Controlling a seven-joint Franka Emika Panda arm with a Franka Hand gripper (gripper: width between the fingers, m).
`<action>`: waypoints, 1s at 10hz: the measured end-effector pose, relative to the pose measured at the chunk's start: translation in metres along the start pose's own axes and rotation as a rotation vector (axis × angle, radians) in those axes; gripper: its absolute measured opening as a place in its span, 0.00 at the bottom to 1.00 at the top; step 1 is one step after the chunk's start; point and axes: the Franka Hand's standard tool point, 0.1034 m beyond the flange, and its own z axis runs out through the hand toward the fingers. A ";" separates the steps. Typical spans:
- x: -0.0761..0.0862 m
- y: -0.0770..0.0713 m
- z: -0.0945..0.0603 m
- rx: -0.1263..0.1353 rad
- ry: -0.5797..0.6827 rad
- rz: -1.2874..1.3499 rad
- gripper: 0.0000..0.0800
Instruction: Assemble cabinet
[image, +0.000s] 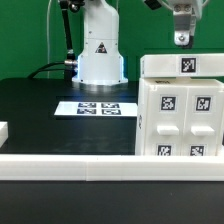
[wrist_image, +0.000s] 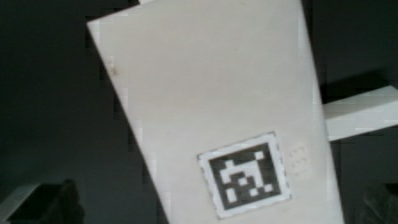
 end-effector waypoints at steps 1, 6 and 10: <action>-0.002 -0.001 0.002 0.002 -0.003 -0.047 1.00; -0.013 -0.004 0.016 0.009 -0.018 -0.103 1.00; -0.016 -0.003 0.016 0.009 -0.021 -0.087 0.74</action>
Offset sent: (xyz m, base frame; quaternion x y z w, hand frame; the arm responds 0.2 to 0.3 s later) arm -0.0014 -0.0006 -0.0153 -0.0113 0.0158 -0.0043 0.9998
